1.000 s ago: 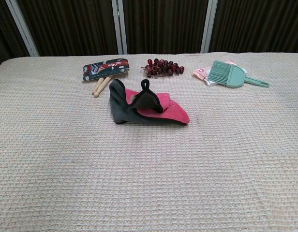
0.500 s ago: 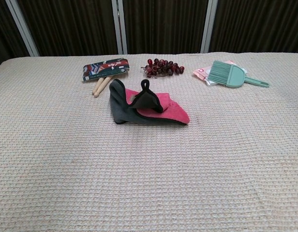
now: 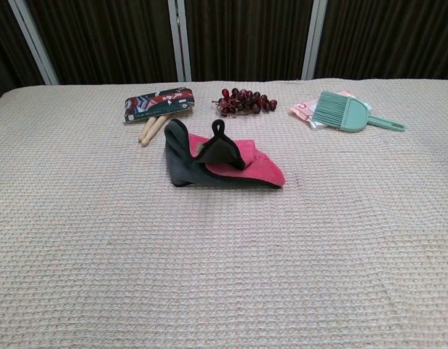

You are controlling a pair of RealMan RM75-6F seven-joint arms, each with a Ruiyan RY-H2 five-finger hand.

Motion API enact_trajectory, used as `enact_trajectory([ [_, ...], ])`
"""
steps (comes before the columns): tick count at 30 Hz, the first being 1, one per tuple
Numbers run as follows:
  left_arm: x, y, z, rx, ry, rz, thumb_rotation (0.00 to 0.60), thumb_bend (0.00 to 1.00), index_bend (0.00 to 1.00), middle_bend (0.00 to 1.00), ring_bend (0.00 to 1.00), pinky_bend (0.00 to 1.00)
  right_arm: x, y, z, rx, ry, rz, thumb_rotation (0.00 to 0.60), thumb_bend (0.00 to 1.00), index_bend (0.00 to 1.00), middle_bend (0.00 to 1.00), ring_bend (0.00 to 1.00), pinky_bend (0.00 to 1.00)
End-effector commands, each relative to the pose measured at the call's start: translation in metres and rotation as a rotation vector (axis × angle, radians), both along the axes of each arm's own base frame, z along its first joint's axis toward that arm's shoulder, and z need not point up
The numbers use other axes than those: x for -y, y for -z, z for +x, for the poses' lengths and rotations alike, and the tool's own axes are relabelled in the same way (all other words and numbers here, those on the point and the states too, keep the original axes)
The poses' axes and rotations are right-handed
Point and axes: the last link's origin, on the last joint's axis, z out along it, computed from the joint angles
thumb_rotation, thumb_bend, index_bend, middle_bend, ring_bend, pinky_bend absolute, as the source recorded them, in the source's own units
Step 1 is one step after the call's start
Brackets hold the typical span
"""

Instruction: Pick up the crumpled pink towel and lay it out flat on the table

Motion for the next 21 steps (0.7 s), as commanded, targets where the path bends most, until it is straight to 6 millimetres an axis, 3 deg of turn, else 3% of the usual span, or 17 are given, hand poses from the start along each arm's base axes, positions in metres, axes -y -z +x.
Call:
enact_trajectory([
  [1,-0.029,0.026,0.048,0.065,0.067,-0.042,0.6,0.1,0.2,0.15,0.03,0.15,0.002,0.001,-0.002,-0.005,0.006,0.0,0.6,0.29,0.0,0.0,0.0,0.0],
  [5,-0.051,0.057,0.091,0.07,0.11,-0.085,0.6,0.12,0.25,0.14,0.03,0.15,0.003,0.0,-0.004,-0.002,0.012,-0.006,0.6,0.29,0.0,0.0,0.0,0.0],
  [10,-0.067,0.091,0.129,0.097,0.123,-0.131,0.6,0.16,0.32,0.15,0.03,0.15,0.003,-0.002,-0.006,0.012,0.019,-0.015,0.6,0.29,0.0,0.0,0.0,0.0],
  [15,-0.08,0.118,0.154,0.09,0.14,-0.14,0.6,0.21,0.4,0.17,0.03,0.15,0.002,-0.004,-0.007,0.02,0.018,-0.017,0.6,0.29,0.0,0.0,0.0,0.0],
  [21,-0.089,0.153,0.18,0.095,0.149,-0.128,0.6,0.25,0.41,0.18,0.03,0.15,0.002,-0.005,-0.01,0.033,0.027,-0.018,0.6,0.29,0.0,0.0,0.0,0.0],
])
